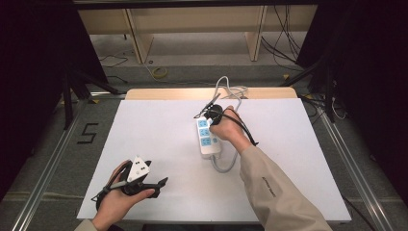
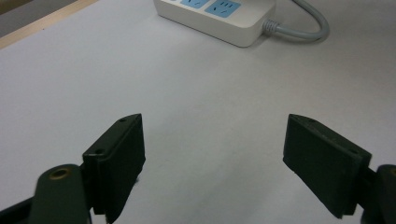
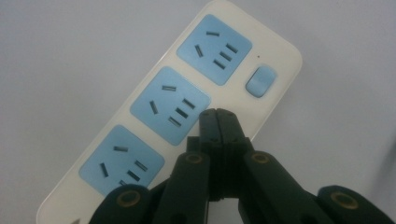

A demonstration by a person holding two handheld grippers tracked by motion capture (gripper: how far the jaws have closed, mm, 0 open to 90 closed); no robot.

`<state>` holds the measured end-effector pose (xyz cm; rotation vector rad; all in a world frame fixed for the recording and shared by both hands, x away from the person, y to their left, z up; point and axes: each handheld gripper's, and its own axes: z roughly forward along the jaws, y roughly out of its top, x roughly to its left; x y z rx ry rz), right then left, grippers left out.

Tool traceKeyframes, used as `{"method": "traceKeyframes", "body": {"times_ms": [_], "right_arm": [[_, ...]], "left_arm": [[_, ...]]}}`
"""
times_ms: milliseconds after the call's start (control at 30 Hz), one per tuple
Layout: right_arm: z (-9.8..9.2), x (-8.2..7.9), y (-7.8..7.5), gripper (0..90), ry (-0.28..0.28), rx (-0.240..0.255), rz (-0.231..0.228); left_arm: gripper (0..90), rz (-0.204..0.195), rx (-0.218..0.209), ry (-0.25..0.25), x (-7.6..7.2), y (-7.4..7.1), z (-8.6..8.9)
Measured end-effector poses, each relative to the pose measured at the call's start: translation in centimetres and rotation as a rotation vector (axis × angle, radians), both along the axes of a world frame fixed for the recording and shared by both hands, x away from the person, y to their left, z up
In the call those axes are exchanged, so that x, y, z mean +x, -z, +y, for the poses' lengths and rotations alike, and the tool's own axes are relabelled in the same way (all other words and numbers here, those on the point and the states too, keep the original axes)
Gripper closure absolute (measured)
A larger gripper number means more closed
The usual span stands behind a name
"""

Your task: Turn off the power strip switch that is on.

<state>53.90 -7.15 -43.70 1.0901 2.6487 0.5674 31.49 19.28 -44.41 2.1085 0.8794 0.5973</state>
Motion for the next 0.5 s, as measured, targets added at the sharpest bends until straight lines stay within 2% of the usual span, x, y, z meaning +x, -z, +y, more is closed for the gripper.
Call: {"method": "traceKeyframes", "body": {"times_ms": [500], "right_arm": [[0.14, 0.17, -0.07, 90.0, 0.010, -0.008, 0.018]], "left_arm": [[20.5, -0.001, -0.007, -0.004, -0.01, 0.02, -0.03]]}}
